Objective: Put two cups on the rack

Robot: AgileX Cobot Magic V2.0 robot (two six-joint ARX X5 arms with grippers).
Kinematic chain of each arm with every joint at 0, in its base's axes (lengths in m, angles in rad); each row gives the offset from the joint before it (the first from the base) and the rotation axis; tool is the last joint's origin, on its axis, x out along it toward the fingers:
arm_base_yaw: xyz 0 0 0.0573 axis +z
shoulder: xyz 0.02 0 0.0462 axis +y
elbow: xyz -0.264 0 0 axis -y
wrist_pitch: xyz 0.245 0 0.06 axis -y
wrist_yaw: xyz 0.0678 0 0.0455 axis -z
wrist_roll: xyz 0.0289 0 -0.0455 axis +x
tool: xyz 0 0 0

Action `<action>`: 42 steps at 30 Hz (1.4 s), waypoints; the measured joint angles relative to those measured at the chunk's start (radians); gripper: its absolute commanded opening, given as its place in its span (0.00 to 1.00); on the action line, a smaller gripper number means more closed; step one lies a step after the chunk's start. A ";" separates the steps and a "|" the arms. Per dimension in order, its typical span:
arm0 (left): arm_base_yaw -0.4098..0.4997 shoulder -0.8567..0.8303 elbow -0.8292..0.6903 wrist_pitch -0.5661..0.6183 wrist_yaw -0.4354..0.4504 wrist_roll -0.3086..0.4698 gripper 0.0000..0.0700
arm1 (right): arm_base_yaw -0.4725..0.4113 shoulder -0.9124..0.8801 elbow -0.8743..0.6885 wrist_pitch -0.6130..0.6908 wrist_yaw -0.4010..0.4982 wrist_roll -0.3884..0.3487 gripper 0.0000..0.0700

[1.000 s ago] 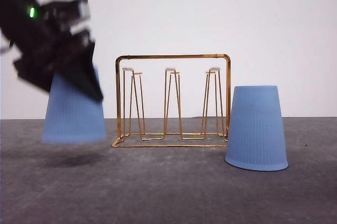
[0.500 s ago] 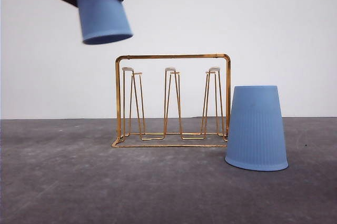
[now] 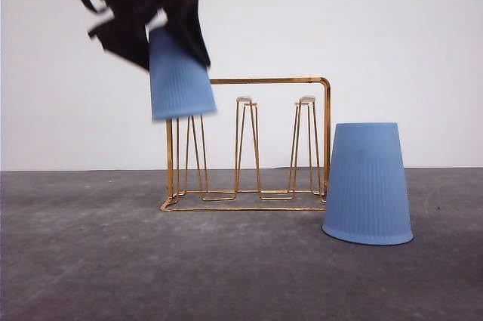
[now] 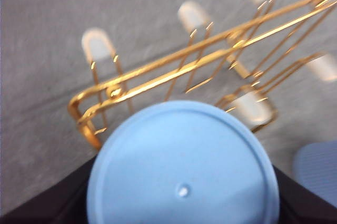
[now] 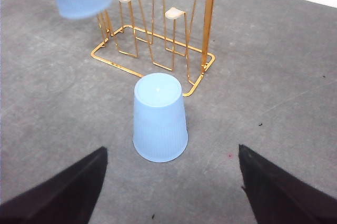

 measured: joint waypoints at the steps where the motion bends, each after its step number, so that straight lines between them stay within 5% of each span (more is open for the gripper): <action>1: -0.001 0.019 0.000 0.006 -0.010 0.002 0.39 | 0.000 0.000 0.000 0.000 0.000 0.000 0.72; 6: -0.001 0.106 0.000 0.039 -0.021 0.013 0.42 | 0.000 0.000 0.000 0.000 0.000 0.000 0.72; 11: -0.001 0.130 -0.001 0.042 -0.021 0.013 0.90 | 0.000 0.000 0.000 0.000 0.000 0.000 0.72; 14: -0.001 0.127 0.018 -0.047 -0.021 0.013 0.89 | 0.000 0.000 0.000 0.000 0.000 0.000 0.72; 20: 0.007 0.056 0.151 -0.366 0.032 0.014 0.72 | 0.000 0.000 0.000 0.000 0.000 0.001 0.72; 26: 0.028 -0.087 0.165 -0.513 0.115 -0.011 0.72 | 0.000 0.003 0.000 0.000 -0.002 0.026 0.72; 33: 0.032 -0.246 -0.064 -0.420 0.112 -0.054 0.71 | 0.000 0.062 0.000 0.001 -0.004 0.072 0.72; 38: 0.032 -0.476 -0.335 -0.234 0.081 -0.143 0.71 | 0.000 0.164 0.000 0.011 -0.023 0.076 0.72; 42: 0.032 -0.631 -0.531 -0.194 0.080 -0.236 0.71 | 0.000 0.274 0.000 0.084 -0.069 0.080 0.72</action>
